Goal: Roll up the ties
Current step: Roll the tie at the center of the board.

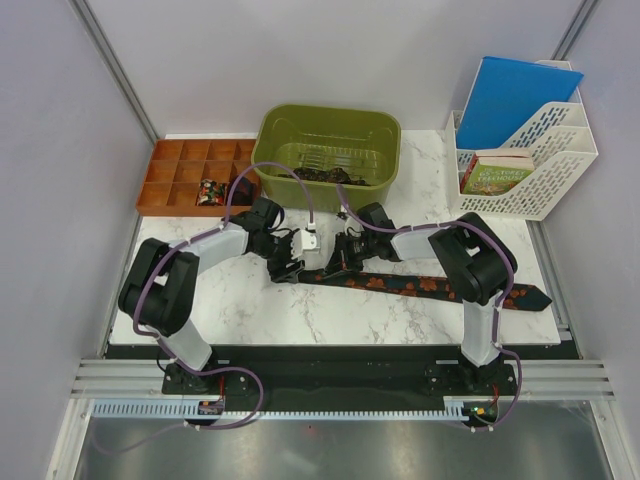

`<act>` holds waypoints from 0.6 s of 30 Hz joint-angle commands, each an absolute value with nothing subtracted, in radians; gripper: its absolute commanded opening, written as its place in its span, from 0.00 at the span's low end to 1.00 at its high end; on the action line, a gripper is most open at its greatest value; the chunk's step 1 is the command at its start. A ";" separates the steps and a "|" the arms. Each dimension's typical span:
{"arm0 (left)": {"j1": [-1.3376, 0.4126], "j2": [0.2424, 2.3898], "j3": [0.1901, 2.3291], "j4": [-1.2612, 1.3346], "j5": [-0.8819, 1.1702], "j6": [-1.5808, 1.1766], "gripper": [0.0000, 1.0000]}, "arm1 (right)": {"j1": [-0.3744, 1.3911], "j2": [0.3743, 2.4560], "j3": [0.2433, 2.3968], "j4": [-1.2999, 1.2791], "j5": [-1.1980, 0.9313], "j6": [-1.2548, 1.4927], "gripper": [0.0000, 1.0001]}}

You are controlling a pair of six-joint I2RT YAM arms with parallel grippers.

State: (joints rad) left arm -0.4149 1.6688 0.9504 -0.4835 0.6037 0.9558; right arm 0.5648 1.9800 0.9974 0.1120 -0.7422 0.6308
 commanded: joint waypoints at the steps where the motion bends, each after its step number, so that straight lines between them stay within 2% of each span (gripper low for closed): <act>1: -0.419 1.661 0.943 -0.479 0.644 0.991 0.70 | 0.561 2.020 0.976 0.066 -0.696 0.592 0.00; 4: -0.423 1.664 0.943 -0.480 0.650 1.003 0.70 | 0.561 2.025 0.966 0.067 -0.690 0.592 0.00; 6: -0.431 1.669 0.946 -0.482 0.650 0.999 0.65 | 0.561 2.032 0.965 0.067 -0.687 0.591 0.00; 11: -0.437 1.645 0.974 -0.499 0.681 0.979 0.41 | 0.561 2.043 0.965 0.081 -0.686 0.613 0.00; 14: -0.449 1.638 0.997 -0.505 0.698 0.957 0.37 | 0.564 2.051 0.968 0.094 -0.690 0.623 0.00; 18: -0.480 1.649 1.032 -0.506 0.727 0.904 0.36 | 0.568 2.054 0.971 0.098 -0.695 0.632 0.00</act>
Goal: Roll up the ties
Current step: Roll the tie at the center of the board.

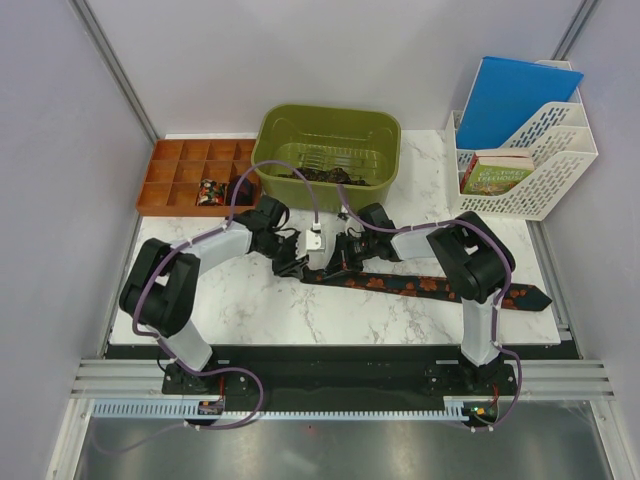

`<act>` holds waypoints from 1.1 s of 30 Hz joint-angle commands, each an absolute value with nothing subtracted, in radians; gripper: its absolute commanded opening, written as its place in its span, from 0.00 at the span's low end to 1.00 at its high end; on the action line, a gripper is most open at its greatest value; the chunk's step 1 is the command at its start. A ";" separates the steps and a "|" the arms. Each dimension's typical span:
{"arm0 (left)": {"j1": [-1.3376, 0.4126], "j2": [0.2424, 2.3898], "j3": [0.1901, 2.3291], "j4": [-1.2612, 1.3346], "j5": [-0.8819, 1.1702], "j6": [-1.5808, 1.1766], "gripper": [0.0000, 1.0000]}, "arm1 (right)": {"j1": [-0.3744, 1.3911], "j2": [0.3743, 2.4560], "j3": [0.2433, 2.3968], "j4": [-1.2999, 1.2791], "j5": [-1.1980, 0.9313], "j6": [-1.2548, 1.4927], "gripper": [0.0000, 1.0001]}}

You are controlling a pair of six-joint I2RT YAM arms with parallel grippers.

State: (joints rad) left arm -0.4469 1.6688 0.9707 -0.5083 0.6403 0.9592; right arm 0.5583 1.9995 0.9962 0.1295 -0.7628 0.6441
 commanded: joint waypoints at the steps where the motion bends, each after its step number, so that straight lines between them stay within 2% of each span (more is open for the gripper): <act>1: -0.486 1.652 1.041 -0.503 0.733 0.896 0.36 | 0.566 2.052 0.971 0.101 -0.695 0.634 0.00; 8: -0.557 1.686 1.051 -0.436 0.726 0.824 0.38 | 0.569 2.049 0.959 0.121 -0.701 0.660 0.00; 14: -0.626 1.756 1.092 -0.425 0.617 0.785 0.39 | 0.569 2.045 0.948 0.166 -0.730 0.690 0.01; 20: -0.661 1.802 1.118 -0.433 0.535 0.772 0.40 | 0.554 2.002 0.951 0.140 -0.776 0.661 0.09; 23: -0.672 1.816 1.126 -0.445 0.496 0.770 0.39 | 0.543 1.970 0.957 0.104 -0.798 0.617 0.17; 26: -0.672 1.827 1.115 -0.460 0.459 0.779 0.37 | 0.523 1.948 0.974 0.045 -0.830 0.562 0.30; 27: -0.672 1.819 1.102 -0.462 0.456 0.781 0.37 | 0.519 1.945 0.982 0.026 -0.841 0.546 0.42; 30: -0.672 1.815 1.083 -0.466 0.463 0.781 0.36 | 0.502 1.931 1.018 -0.064 -0.861 0.468 0.60; 33: -0.672 1.824 1.080 -0.477 0.457 0.779 0.36 | 0.486 1.916 1.034 -0.118 -0.861 0.417 0.67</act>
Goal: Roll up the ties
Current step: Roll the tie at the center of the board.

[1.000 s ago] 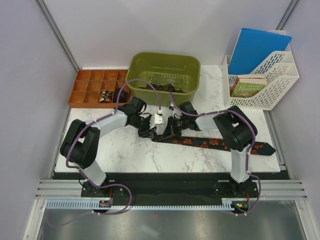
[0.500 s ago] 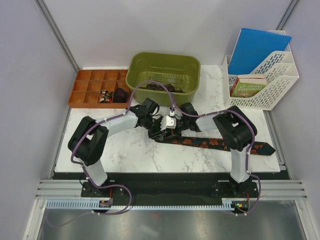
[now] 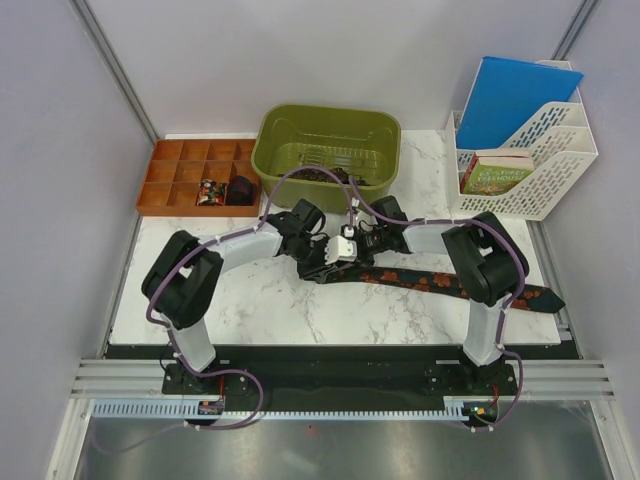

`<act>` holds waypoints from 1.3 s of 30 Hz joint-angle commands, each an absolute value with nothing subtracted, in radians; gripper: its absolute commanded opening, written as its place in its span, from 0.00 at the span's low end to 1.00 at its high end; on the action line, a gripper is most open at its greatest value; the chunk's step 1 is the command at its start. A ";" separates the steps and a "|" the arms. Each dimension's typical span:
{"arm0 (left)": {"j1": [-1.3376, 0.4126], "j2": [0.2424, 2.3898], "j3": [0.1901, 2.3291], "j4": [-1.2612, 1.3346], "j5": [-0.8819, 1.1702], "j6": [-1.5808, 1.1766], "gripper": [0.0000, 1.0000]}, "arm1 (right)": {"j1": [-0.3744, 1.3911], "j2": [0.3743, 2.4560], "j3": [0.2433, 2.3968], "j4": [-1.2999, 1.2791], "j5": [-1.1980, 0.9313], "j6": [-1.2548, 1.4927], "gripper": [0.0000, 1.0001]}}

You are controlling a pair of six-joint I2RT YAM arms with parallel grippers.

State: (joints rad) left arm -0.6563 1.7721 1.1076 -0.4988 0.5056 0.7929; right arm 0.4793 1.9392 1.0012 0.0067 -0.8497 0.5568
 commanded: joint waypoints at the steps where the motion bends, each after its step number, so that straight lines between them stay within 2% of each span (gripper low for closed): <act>1: -0.672 1.830 1.080 -0.477 0.456 0.781 0.36 | 0.485 1.913 1.038 -0.133 -0.854 0.408 0.68; 4: -0.670 1.832 1.085 -0.476 0.453 0.781 0.36 | 0.471 1.911 1.040 -0.173 -0.870 0.382 0.66; 5: -0.672 1.829 1.086 -0.477 0.454 0.778 0.36 | 0.460 1.908 1.035 -0.178 -0.870 0.377 0.63; 6: -0.672 1.825 1.086 -0.477 0.453 0.776 0.36 | 0.456 1.907 1.025 -0.178 -0.873 0.374 0.51; 9: -0.667 1.813 1.085 -0.465 0.457 0.755 0.35 | 0.448 1.919 1.011 -0.176 -0.853 0.376 0.33; 14: -0.647 1.747 1.065 -0.448 0.482 0.746 0.35 | 0.446 1.928 0.996 -0.074 -0.844 0.481 0.18; 20: -0.627 1.680 1.046 -0.430 0.508 0.726 0.46 | 0.449 1.933 0.960 -0.014 -0.859 0.545 0.00; 30: -0.627 1.693 1.085 -0.406 0.563 0.724 0.50 | 0.449 2.011 0.933 0.078 -0.851 0.584 0.00; 39: -0.620 1.672 1.009 -0.411 0.505 0.836 0.78 | 0.449 2.022 0.942 0.078 -0.850 0.589 0.00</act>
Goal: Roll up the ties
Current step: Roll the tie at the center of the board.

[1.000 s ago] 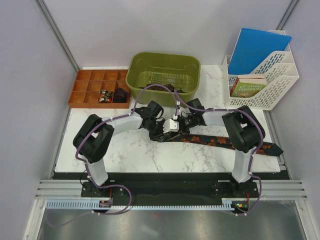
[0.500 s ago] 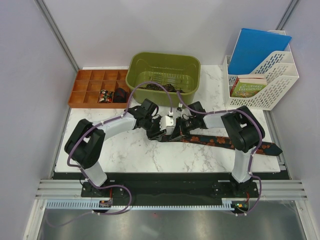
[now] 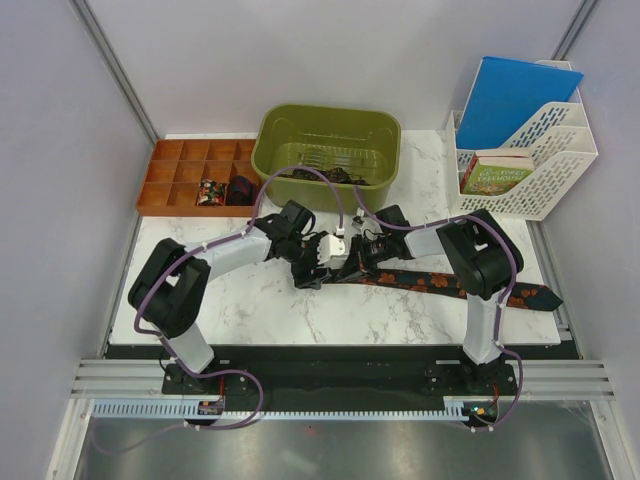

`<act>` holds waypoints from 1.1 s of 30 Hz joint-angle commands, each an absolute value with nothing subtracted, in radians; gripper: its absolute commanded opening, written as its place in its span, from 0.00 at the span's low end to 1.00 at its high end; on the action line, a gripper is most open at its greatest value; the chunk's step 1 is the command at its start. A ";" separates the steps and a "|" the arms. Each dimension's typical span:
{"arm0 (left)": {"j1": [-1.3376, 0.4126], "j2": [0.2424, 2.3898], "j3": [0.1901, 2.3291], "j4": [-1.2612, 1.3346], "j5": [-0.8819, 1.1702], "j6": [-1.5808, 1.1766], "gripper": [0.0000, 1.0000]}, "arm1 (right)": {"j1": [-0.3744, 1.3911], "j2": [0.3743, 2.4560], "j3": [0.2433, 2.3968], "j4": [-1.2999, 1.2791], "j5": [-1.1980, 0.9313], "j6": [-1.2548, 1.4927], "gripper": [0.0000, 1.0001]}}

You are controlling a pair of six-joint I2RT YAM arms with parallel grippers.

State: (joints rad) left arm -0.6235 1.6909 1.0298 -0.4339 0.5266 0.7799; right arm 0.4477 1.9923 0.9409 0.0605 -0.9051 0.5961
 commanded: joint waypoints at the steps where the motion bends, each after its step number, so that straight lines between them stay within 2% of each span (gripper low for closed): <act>1: -0.618 1.678 1.014 -0.407 0.499 0.836 0.78 | 0.448 2.023 0.942 0.078 -0.848 0.591 0.00; 5: -0.615 1.724 1.023 -0.391 0.468 0.857 0.77 | 0.449 2.031 0.946 0.078 -0.848 0.592 0.00; 8: -0.612 1.732 1.028 -0.394 0.471 0.874 0.70 | 0.448 2.031 0.946 0.078 -0.847 0.594 0.00; 12: -0.609 1.717 1.029 -0.403 0.509 0.876 0.55 | 0.449 2.034 0.942 0.086 -0.845 0.600 0.00; 18: -0.609 1.690 1.052 -0.408 0.581 0.847 0.44 | 0.448 2.042 0.942 0.100 -0.842 0.615 0.00; 23: -0.612 1.715 1.123 -0.408 0.650 0.784 0.41 | 0.459 2.046 0.950 0.106 -0.841 0.626 0.00; 33: -0.666 1.816 1.186 -0.405 0.661 0.784 0.40 | 0.460 2.042 0.954 0.140 -0.847 0.653 0.00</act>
